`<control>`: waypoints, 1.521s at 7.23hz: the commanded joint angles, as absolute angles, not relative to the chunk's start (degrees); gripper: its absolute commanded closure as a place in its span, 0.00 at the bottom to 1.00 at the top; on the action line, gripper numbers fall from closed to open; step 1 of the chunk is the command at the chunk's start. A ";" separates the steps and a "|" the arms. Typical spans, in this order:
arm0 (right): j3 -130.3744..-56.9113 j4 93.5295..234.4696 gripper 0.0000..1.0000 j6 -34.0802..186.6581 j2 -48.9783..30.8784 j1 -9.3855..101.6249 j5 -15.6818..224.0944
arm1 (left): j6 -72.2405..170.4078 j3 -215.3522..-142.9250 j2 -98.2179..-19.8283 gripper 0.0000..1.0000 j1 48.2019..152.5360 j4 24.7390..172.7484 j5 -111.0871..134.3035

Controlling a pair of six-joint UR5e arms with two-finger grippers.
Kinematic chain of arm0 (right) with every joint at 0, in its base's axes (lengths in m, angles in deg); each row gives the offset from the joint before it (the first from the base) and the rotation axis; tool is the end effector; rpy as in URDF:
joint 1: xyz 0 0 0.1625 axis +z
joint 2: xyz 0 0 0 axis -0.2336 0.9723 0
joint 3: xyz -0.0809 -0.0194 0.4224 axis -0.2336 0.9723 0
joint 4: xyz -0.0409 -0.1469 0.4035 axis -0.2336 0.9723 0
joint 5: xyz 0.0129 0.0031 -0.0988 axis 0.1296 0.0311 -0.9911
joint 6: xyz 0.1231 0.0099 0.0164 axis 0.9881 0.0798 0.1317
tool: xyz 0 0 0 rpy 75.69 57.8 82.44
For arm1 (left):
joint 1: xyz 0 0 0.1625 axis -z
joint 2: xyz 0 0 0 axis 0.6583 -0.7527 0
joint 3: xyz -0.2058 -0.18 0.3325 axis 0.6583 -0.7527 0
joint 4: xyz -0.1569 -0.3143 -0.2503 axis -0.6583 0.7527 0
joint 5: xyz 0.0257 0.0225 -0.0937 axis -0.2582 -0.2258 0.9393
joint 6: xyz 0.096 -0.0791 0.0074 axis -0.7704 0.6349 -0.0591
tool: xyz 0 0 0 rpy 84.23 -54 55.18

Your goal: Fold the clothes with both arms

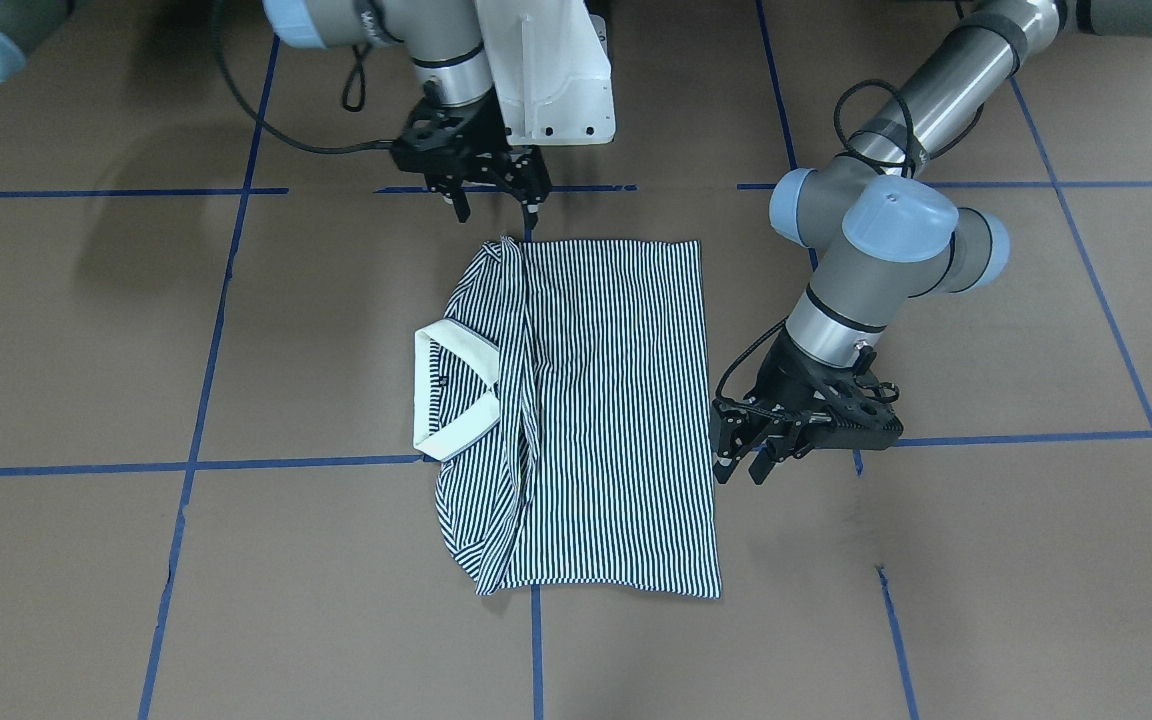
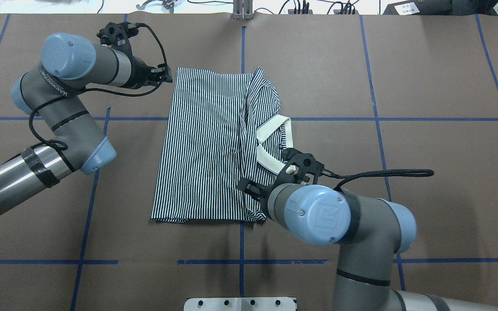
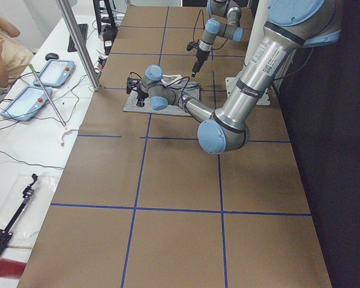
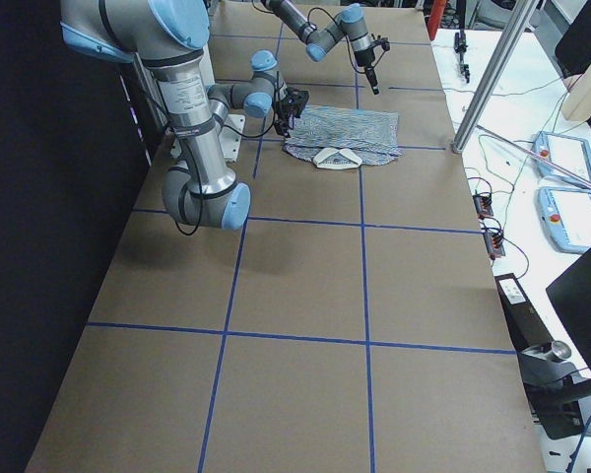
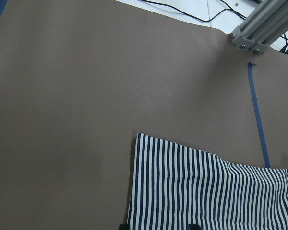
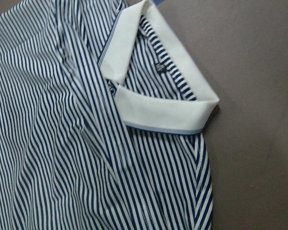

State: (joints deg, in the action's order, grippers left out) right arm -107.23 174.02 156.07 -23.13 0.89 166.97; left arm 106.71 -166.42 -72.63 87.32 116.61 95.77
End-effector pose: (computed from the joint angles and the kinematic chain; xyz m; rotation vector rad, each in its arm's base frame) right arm -0.6049 -0.3023 0.1929 0.1353 -0.9406 0.3683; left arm 0.4602 -0.6227 0.3314 0.3955 1.0972 -0.2833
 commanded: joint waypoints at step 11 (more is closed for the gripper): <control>-100.84 180.86 0.00 127.73 -25.16 0.37 166.61 | 107.04 -166.48 -72.65 0.49 86.96 116.67 95.72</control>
